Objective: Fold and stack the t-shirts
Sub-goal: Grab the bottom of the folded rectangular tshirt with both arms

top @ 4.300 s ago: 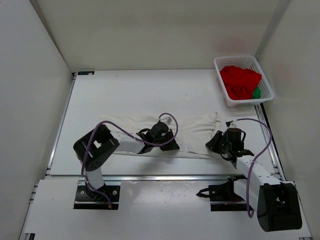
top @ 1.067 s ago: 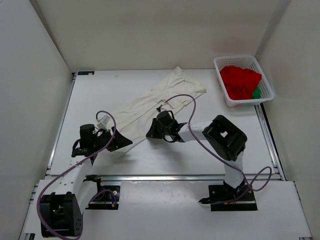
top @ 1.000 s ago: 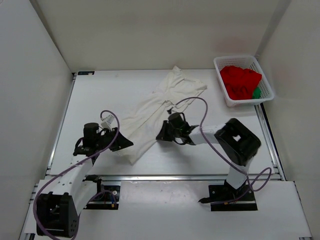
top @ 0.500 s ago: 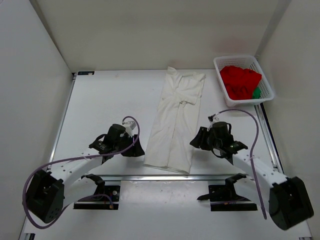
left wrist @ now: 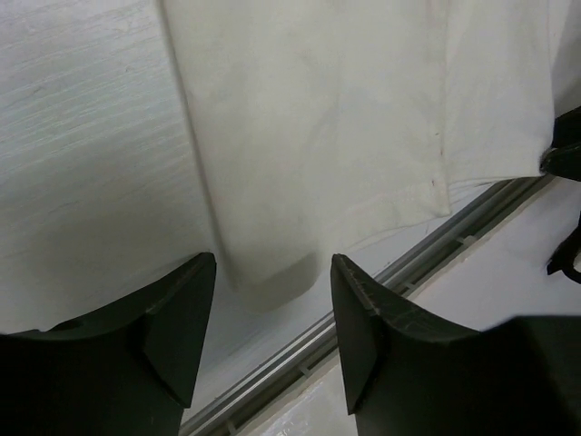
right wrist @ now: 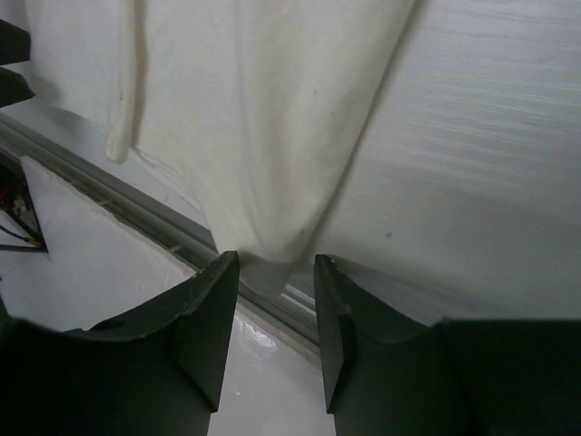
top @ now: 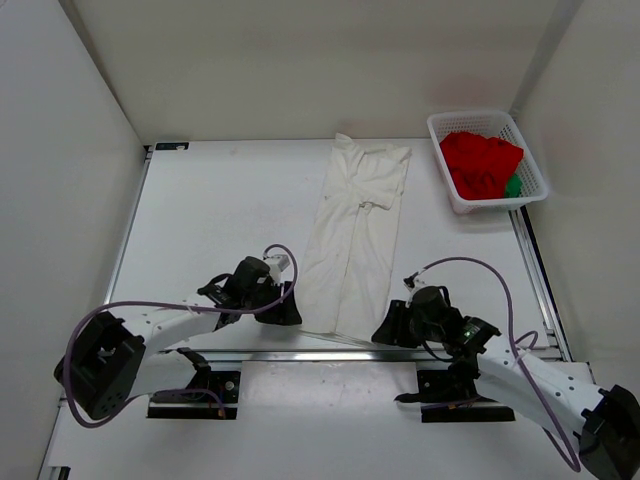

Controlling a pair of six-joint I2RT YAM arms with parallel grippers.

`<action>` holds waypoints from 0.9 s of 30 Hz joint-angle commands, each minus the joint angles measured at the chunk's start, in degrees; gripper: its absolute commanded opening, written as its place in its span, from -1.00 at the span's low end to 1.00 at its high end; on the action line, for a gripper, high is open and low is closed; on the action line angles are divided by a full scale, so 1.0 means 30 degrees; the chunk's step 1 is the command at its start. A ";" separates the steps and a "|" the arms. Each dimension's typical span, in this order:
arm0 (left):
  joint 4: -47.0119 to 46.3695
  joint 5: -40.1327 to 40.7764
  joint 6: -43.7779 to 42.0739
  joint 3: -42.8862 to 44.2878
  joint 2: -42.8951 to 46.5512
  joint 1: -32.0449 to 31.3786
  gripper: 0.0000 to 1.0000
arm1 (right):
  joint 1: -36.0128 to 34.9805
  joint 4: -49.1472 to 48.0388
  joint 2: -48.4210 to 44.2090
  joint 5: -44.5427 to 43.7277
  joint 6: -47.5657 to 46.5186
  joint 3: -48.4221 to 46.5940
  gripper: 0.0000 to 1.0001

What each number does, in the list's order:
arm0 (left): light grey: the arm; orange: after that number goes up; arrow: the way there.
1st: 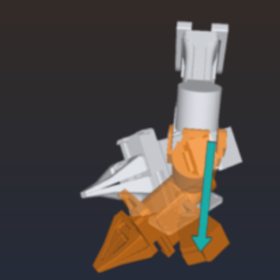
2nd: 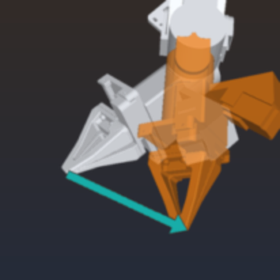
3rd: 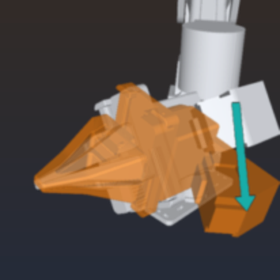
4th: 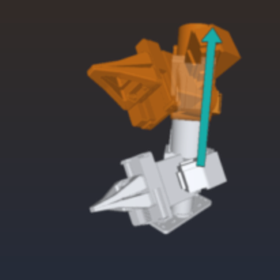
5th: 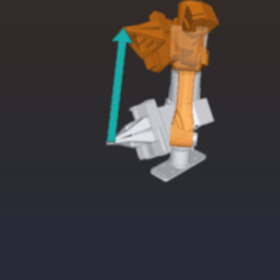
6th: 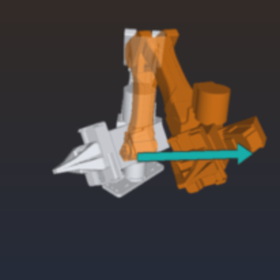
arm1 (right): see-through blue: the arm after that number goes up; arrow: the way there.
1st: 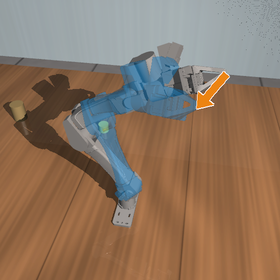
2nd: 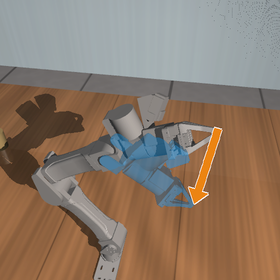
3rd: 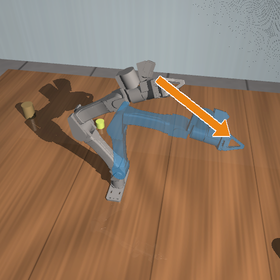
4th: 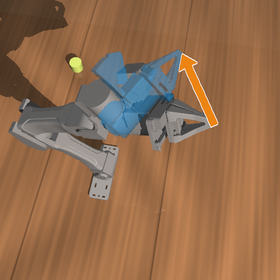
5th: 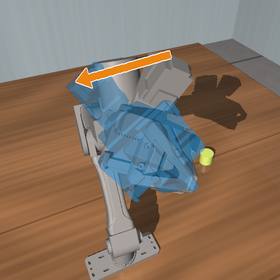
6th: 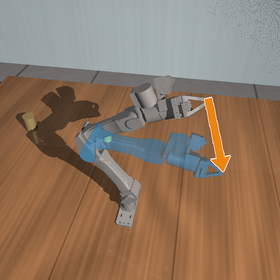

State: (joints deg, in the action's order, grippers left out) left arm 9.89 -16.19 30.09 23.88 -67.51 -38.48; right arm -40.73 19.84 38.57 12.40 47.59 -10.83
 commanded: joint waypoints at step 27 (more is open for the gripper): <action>0.5616 -0.2749 0.1457 0.2904 0.5020 0.1719 -1.00 | -0.1913 0.1186 -0.3308 0.0248 0.2364 -0.2425 -1.00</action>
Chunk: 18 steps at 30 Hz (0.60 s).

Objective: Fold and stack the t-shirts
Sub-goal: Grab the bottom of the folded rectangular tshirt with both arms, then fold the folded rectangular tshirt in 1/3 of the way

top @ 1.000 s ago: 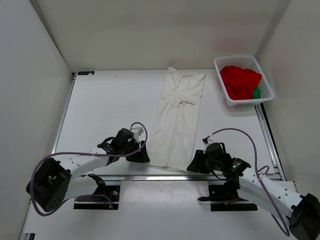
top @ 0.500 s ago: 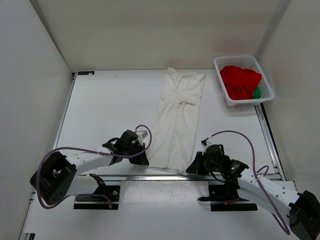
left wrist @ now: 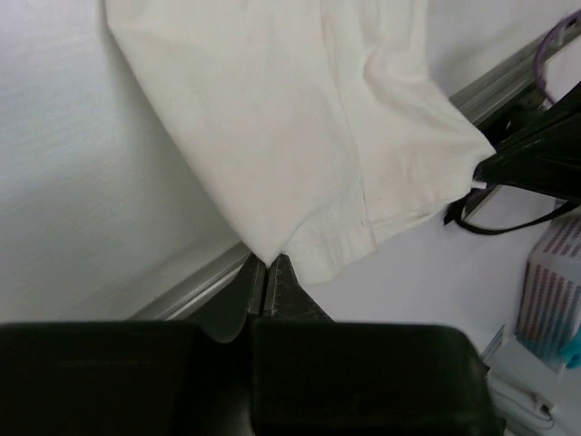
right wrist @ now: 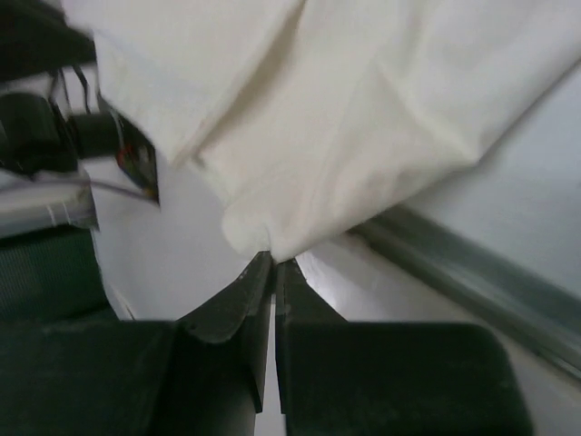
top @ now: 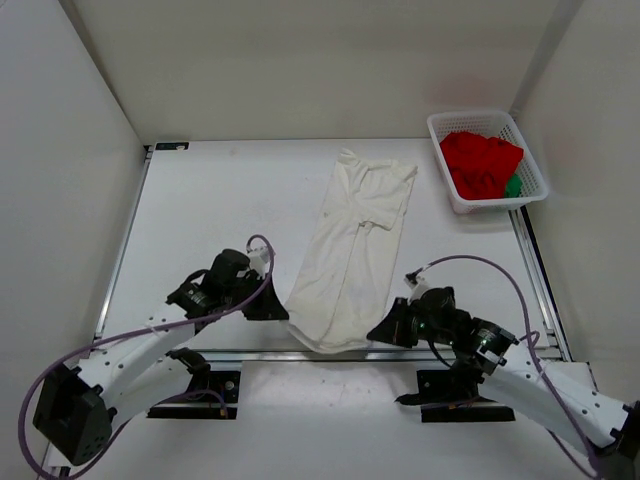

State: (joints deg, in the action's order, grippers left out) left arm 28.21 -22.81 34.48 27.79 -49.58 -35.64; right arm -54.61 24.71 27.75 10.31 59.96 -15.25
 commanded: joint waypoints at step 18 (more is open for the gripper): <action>-0.5450 0.1270 0.0815 1.6156 -1.8360 0.2649 -1.00 | 1.7497 -0.7001 1.5031 0.5093 -1.0877 -0.8421 -1.00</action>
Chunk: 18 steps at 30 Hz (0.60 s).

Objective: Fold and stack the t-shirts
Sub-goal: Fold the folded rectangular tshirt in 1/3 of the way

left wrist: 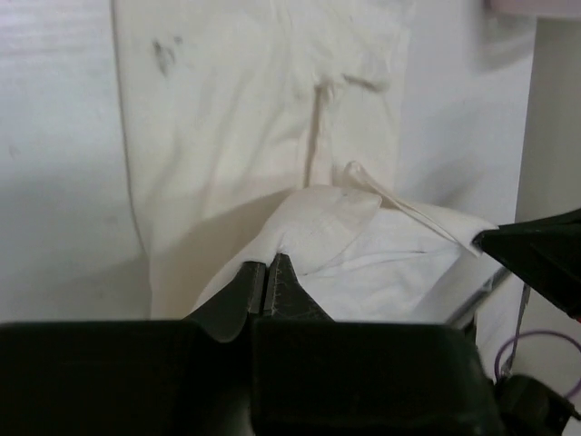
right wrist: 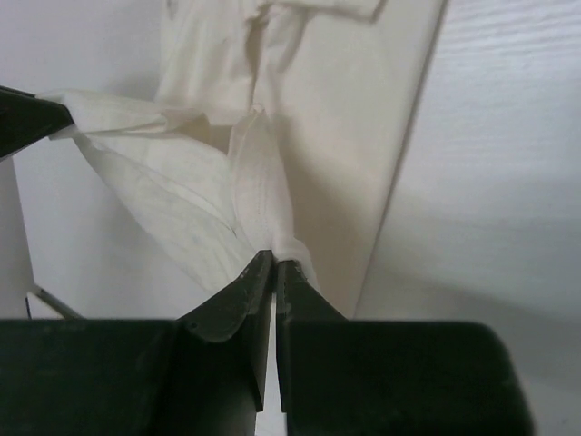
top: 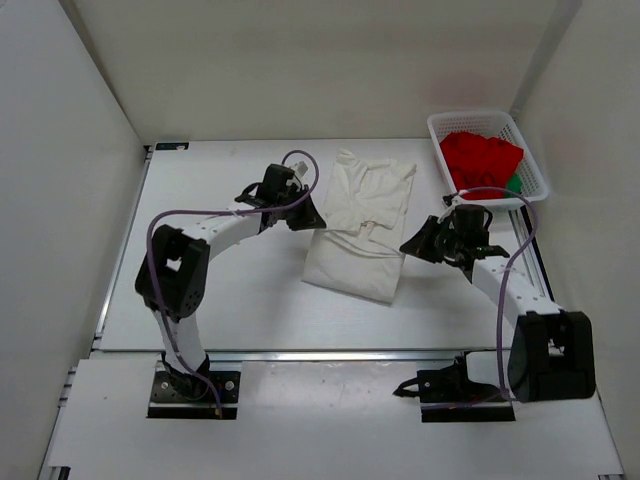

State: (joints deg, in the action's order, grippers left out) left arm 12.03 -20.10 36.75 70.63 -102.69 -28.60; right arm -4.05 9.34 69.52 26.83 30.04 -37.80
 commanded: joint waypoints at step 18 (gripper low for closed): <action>-0.1836 -0.0242 0.1283 0.5174 -0.5676 0.1886 0.06 | 0.2290 -0.5487 0.9202 0.1193 -0.0229 -0.4743 -0.75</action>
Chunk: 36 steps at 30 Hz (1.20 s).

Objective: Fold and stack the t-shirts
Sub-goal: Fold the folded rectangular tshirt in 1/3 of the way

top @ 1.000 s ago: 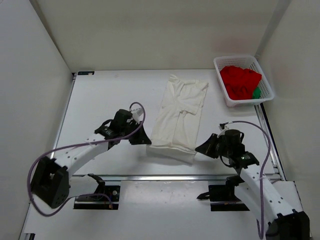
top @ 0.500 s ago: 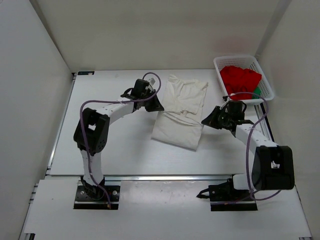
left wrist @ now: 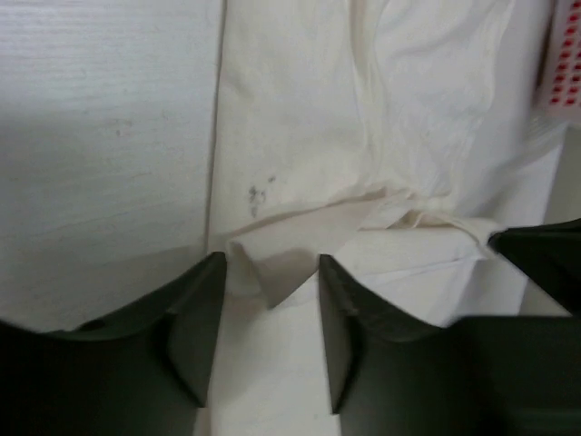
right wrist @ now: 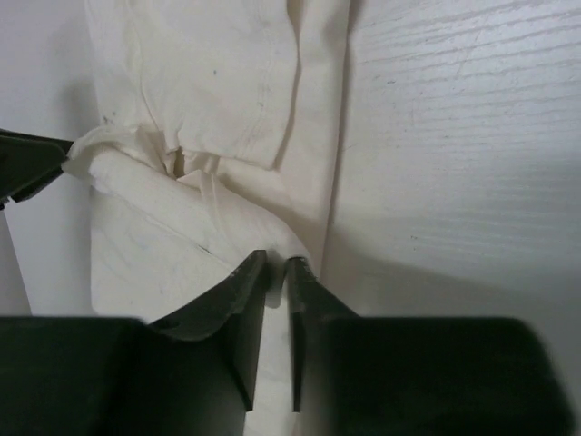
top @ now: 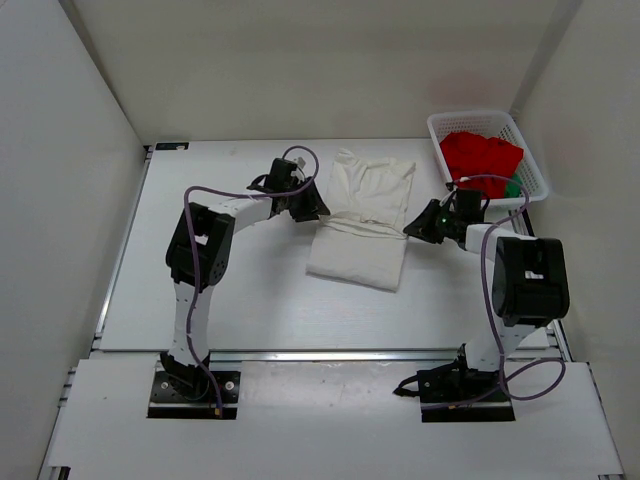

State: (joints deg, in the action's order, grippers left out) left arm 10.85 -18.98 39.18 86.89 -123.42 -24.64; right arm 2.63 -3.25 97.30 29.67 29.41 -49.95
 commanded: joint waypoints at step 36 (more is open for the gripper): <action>-0.5735 0.0786 0.0801 -1.9912 1.6785 -0.2831 -0.23 | -0.7734 0.2282 -1.3440 -0.4326 -0.0254 0.9121 -0.97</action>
State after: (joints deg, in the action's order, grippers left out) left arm -12.03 -20.16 44.45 25.58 -79.33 -33.50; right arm -20.91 0.56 61.65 17.37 29.67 -20.80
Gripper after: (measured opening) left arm 0.374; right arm 0.011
